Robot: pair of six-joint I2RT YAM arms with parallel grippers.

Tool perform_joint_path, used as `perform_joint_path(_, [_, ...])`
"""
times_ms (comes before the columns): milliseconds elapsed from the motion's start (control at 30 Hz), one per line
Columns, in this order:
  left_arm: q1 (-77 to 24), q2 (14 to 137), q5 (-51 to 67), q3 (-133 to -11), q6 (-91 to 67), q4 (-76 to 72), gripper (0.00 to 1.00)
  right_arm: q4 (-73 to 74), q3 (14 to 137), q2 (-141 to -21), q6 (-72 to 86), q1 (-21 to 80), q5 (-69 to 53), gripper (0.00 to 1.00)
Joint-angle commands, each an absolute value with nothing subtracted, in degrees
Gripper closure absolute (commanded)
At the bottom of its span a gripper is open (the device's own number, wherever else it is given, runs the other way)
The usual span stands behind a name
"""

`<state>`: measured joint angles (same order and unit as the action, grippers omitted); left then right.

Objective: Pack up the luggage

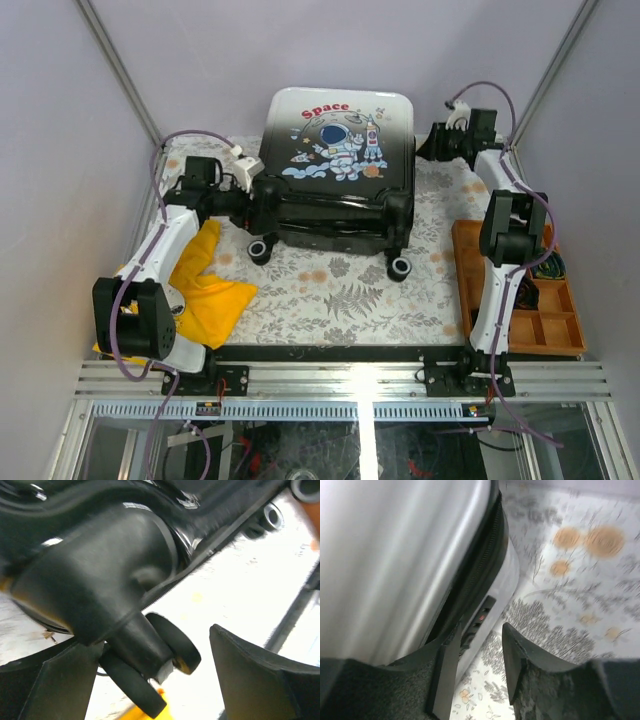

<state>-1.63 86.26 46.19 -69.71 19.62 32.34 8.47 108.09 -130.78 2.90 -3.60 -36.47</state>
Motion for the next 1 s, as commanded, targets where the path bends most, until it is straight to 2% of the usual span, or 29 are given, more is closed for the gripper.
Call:
perform_joint_path(0, [-8.4,81.7,53.5,-64.1,8.3,24.5,0.17,10.4,114.1,-127.4,0.0,-5.4,-39.7,0.52])
perform_joint_path(100, [-7.4,78.6,52.1,-63.3,6.7,21.3,0.14,18.2,115.3,-123.5,-2.6,-9.5,-38.6,0.43])
perform_joint_path(167, [-5.8,76.8,51.9,-62.9,6.6,19.8,0.11,24.9,115.6,-119.9,-5.0,-11.7,-37.5,0.27])
perform_joint_path(233, [-4.0,76.1,51.8,-63.1,6.7,19.0,0.07,33.0,116.0,-115.6,-9.2,-12.8,-37.3,0.17])
perform_joint_path(400, [1.8,76.2,50.7,-64.4,5.9,18.0,0.0,49.7,107.6,-104.2,-12.8,-12.6,-38.3,0.07])
perform_joint_path(633, [5.8,71.0,46.5,-60.5,5.1,13.5,0.0,52.2,86.7,-87.8,-12.1,-5.2,-35.7,0.05])
perform_joint_path(833, [6.0,68.4,42.9,-58.2,8.4,15.2,0.0,49.2,75.9,-82.4,-7.0,1.8,-32.7,0.09])
perform_joint_path(967, [5.9,65.9,39.9,-54.1,9.5,14.0,0.0,42.5,71.9,-80.7,-3.2,5.7,-29.9,0.07])
